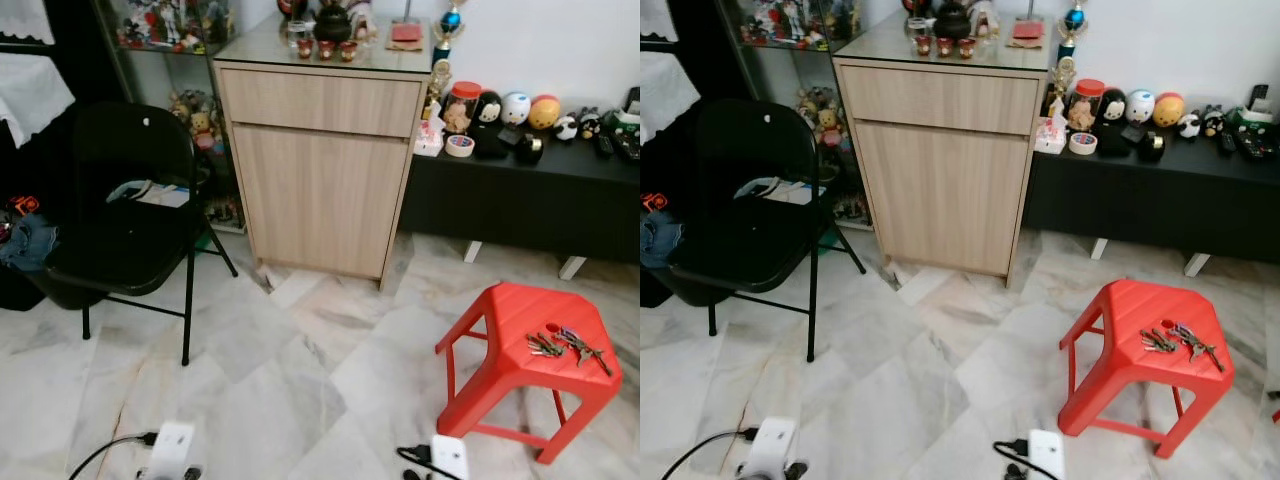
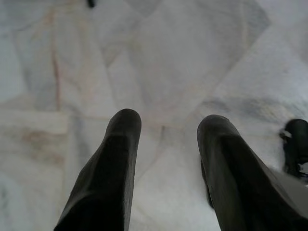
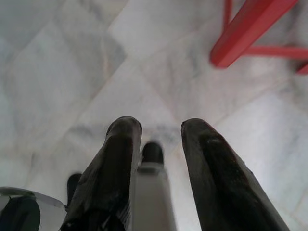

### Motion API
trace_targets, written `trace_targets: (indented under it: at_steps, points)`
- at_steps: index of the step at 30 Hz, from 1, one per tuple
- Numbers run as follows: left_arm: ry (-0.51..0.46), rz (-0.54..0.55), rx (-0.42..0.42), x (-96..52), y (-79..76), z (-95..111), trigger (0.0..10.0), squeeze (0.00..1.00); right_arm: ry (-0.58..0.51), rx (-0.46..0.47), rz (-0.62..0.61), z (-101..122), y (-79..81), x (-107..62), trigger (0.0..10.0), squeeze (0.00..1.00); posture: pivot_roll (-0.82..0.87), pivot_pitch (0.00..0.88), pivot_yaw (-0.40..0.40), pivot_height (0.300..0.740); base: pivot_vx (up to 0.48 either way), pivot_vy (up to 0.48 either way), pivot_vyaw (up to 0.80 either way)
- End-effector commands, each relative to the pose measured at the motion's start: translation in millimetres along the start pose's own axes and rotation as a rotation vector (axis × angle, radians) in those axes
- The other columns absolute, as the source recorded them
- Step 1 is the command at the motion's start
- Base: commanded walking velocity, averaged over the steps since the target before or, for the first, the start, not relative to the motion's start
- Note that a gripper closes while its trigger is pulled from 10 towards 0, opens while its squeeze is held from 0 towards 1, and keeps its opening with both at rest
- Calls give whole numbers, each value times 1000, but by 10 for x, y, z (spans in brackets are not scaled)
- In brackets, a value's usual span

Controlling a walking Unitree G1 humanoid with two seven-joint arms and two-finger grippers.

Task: Hang keys on a hook

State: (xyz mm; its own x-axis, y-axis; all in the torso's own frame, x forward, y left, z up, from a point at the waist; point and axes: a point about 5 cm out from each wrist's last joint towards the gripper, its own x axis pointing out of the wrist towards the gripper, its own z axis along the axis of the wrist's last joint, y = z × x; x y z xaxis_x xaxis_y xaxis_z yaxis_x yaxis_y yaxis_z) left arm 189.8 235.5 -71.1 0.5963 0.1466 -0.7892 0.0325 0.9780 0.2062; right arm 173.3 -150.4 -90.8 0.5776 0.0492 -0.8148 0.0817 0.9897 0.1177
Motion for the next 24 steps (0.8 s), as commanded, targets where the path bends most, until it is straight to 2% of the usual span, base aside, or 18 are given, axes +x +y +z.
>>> trace_targets:
  at_steps: [1,5,8,10,12,17,24]
  points:
    - [35,-1,16,-10,-15,-80,10000,0,11,-13,6,-28,29,-2,10000,0,121,0,-27,740,0,0,-719]
    - [32,3,3,-14,-27,-96,10000,0,0,10,-4,-15,7,-2,10000,0,112,0,-40,740,0,0,-698]
    - [36,1,1,-17,-64,-116,10000,0,-13,22,-2,-5,8,-3,10000,0,115,0,-43,740,0,0,0]
    - [47,2,-11,-56,-41,-257,10000,0,-14,24,1,2,17,-1,10000,0,123,0,-45,740,0,0,0]
    - [51,3,-11,-69,-37,-301,10000,0,-15,25,4,5,27,1,10000,0,123,0,-45,740,0,0,0]
    - [53,2,-10,-77,-82,-335,10000,0,-23,35,17,14,74,5,10000,0,131,0,-42,740,0,0,0]
    - [57,4,-13,-75,-57,-329,10000,0,-22,28,20,23,84,9,10000,0,130,0,-47,740,0,-280,0]
